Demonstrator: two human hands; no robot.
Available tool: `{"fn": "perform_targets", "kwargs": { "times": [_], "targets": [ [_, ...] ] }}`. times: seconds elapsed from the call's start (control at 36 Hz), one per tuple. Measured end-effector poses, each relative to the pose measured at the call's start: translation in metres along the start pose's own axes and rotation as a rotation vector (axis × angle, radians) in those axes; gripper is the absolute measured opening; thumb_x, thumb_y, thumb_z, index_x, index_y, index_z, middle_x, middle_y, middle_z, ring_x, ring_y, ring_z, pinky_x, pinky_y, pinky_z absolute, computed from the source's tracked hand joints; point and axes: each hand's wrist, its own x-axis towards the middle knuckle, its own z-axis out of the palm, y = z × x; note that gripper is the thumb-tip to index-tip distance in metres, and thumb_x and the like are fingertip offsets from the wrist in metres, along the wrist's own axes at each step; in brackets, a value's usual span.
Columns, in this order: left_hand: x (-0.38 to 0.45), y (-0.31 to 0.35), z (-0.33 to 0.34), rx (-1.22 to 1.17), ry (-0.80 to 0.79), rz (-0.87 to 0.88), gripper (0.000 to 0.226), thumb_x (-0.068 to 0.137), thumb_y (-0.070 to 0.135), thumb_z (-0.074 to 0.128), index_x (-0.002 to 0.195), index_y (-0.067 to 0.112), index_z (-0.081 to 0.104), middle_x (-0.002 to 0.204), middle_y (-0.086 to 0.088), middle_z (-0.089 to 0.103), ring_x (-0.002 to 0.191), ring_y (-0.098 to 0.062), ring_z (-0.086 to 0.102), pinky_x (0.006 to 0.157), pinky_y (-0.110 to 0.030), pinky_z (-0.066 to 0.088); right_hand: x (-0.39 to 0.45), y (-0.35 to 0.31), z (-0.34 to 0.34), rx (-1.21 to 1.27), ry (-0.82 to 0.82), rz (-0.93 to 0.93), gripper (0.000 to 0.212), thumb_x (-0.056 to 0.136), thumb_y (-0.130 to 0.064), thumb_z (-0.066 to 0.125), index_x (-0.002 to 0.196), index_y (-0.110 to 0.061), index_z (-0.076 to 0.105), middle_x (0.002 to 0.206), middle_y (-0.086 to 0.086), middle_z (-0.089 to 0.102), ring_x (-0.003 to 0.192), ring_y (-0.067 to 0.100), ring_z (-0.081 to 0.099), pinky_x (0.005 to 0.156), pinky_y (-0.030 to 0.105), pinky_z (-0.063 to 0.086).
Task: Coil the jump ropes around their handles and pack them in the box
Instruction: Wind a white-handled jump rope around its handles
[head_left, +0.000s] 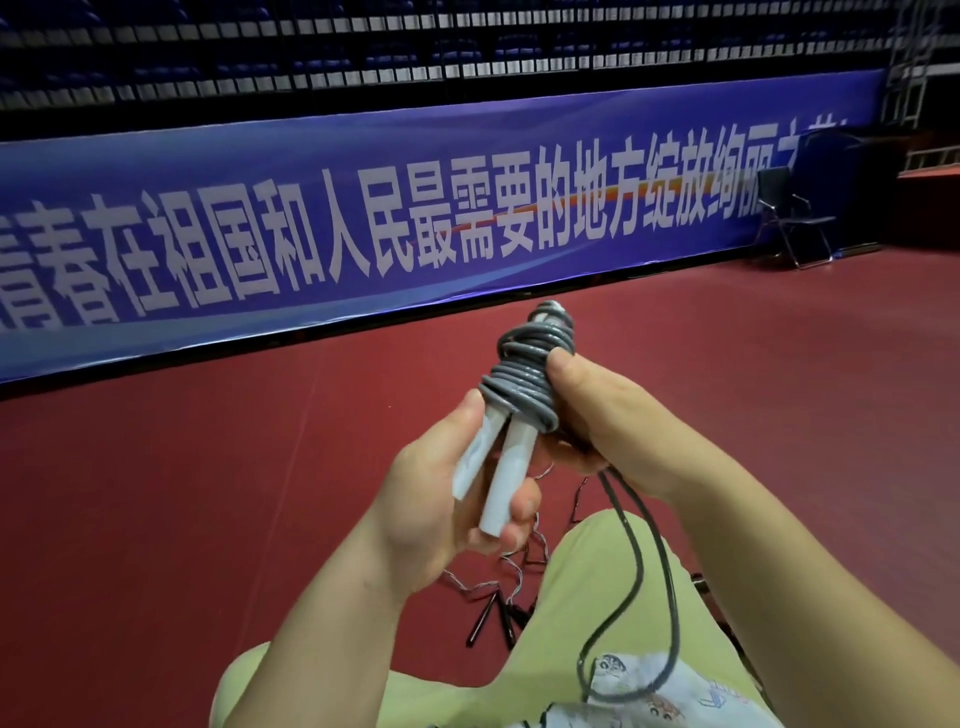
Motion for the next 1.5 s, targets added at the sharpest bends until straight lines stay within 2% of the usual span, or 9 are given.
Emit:
{"fn": "perform_targets", "kwargs": {
  "times": [0.25,0.42,0.58,0.81,0.89,0.97,1.22,1.36,1.5],
  "targets": [
    [-0.002,0.001,0.000,0.398,0.261,-0.001,0.044,0.097,0.045,0.033,0.094,0.011,0.059,0.061,-0.008,0.054,0.047,-0.013,0.054,0.042,-0.021,0.042,0.000,0.006,0.002,-0.148,0.072,0.076,0.029,0.102,-0.043,0.032,0.088,-0.025,0.050,0.064,-0.003,0.046,0.045,0.003,0.038,0.044,0.013,0.031],
    [0.000,-0.001,-0.018,0.791,0.352,0.064,0.049,0.082,0.063,0.032,0.076,0.025,0.062,0.063,0.003,0.058,0.059,-0.016,0.059,0.063,-0.043,0.054,0.001,0.007,0.001,-0.277,0.088,0.118,0.047,0.100,-0.045,0.031,0.117,-0.006,0.051,0.075,0.003,0.045,0.045,0.000,0.036,0.045,0.011,0.032],
    [-0.004,0.001,-0.019,1.166,0.353,0.029,0.040,0.090,0.063,0.029,0.084,0.031,0.052,0.079,0.007,0.063,0.080,-0.018,0.061,0.083,-0.044,0.050,-0.001,0.002,0.008,-0.193,0.125,0.103,0.036,0.102,-0.043,0.032,0.092,-0.013,0.050,0.067,0.003,0.039,0.040,0.000,0.030,0.041,0.011,0.025],
    [-0.009,0.000,-0.021,0.756,0.077,-0.067,0.056,0.071,0.079,0.042,0.121,0.055,0.048,0.128,0.028,0.056,0.123,0.009,0.047,0.109,-0.031,0.033,-0.001,0.001,0.009,-0.103,0.181,-0.028,0.020,0.097,-0.034,0.050,0.085,-0.018,0.055,0.051,-0.017,0.046,0.042,-0.002,0.037,0.044,0.008,0.028],
    [-0.008,-0.001,-0.019,0.708,0.051,-0.081,0.040,0.076,0.072,0.051,0.113,0.058,0.049,0.116,0.036,0.057,0.110,0.020,0.048,0.093,-0.017,0.037,-0.002,0.000,0.012,-0.040,0.170,-0.037,0.013,0.100,-0.021,0.048,0.089,-0.018,0.055,0.050,-0.019,0.050,0.041,-0.004,0.043,0.042,0.007,0.031],
    [-0.007,0.001,-0.015,0.813,0.193,-0.059,0.022,0.082,0.068,0.047,0.099,0.055,0.051,0.090,0.032,0.059,0.087,0.012,0.055,0.082,-0.024,0.042,-0.001,-0.001,0.016,0.091,0.170,-0.016,0.014,0.084,-0.032,0.052,0.087,-0.019,0.052,0.056,-0.013,0.048,0.039,-0.002,0.039,0.040,0.008,0.029],
    [-0.007,0.002,-0.001,1.088,0.334,-0.035,0.039,0.075,0.069,0.043,0.105,0.044,0.047,0.103,0.018,0.058,0.097,-0.005,0.055,0.085,-0.037,0.048,0.005,0.009,0.020,0.007,0.293,-0.050,0.014,0.088,-0.032,0.063,0.086,-0.021,0.054,0.057,-0.016,0.050,0.050,-0.003,0.045,0.050,0.012,0.034],
    [-0.005,0.003,-0.007,0.831,0.165,-0.080,0.045,0.068,0.065,0.058,0.108,0.046,0.056,0.103,0.024,0.066,0.095,0.007,0.061,0.093,-0.032,0.049,0.002,0.010,0.018,0.093,0.248,-0.130,0.052,0.060,-0.043,0.061,0.101,-0.012,0.053,0.078,-0.003,0.056,0.074,0.012,0.057,0.066,0.028,0.051],
    [-0.007,-0.001,-0.017,0.275,-0.191,-0.047,0.072,0.072,0.062,0.068,0.111,0.001,0.065,0.087,-0.003,0.067,0.080,-0.018,0.064,0.074,-0.029,0.051,-0.001,0.011,0.013,0.357,0.000,-0.260,0.082,0.054,-0.053,0.083,0.119,-0.013,0.054,0.077,-0.006,0.058,0.068,0.009,0.059,0.063,0.023,0.049]
  ]
}}
